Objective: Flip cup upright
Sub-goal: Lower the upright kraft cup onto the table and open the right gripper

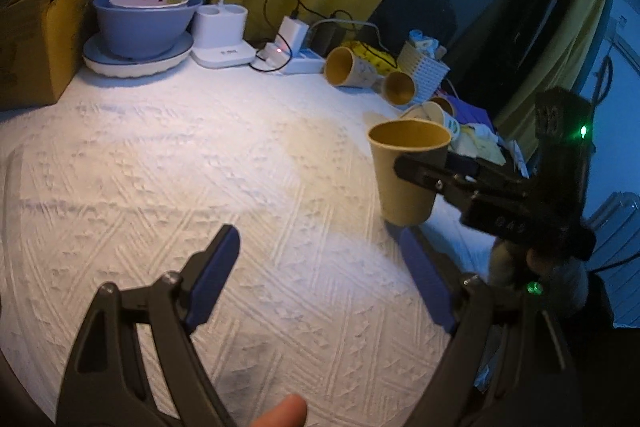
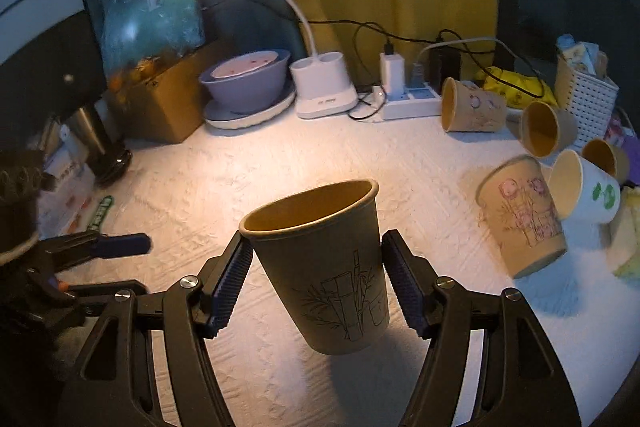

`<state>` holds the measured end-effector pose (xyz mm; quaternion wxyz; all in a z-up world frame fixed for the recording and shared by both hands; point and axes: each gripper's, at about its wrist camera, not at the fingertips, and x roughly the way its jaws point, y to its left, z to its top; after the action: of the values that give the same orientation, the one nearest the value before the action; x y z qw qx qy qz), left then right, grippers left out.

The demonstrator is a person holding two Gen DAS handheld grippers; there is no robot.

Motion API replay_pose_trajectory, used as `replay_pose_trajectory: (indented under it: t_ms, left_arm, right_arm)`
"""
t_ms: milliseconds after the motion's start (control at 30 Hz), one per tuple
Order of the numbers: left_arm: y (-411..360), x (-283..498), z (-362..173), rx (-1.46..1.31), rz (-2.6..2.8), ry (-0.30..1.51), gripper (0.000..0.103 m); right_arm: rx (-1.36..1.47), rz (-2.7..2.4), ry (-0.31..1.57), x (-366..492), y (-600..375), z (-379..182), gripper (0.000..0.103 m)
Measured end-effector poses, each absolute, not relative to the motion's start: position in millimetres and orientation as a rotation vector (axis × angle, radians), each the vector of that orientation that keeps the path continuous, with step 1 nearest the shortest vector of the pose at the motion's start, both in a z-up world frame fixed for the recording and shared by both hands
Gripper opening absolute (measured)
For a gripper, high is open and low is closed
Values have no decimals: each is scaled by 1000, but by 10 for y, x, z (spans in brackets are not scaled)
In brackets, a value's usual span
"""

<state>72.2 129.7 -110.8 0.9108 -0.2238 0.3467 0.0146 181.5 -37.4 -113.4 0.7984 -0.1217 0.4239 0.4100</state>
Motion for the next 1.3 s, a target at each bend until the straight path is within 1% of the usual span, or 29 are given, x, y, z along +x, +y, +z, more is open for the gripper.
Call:
replay_pose_trajectory:
  t_ms: [500,767,833,900,1300]
  left_arm:
    - [1035,776,-1120,-446,-23,724,84]
    - [856,778,-1097,-395,-16,734,84]
    - [811,772,-1090,-383,-12,736,84]
    - [769,771,-1076,-370,-14,738,84]
    - [327,730,-899,-278,-79,729,84]
  right_arm:
    - [-197,790,911,1602,-892,-1202,70]
    - [-216,783,931,1539,-956,-1253,70]
    - [-221,771,933,1519,-975,-1249,72]
    - [-219,761,931,1499,-1016,-1236,74]
    - [-210,654,905,1305,-1412,-1006,74]
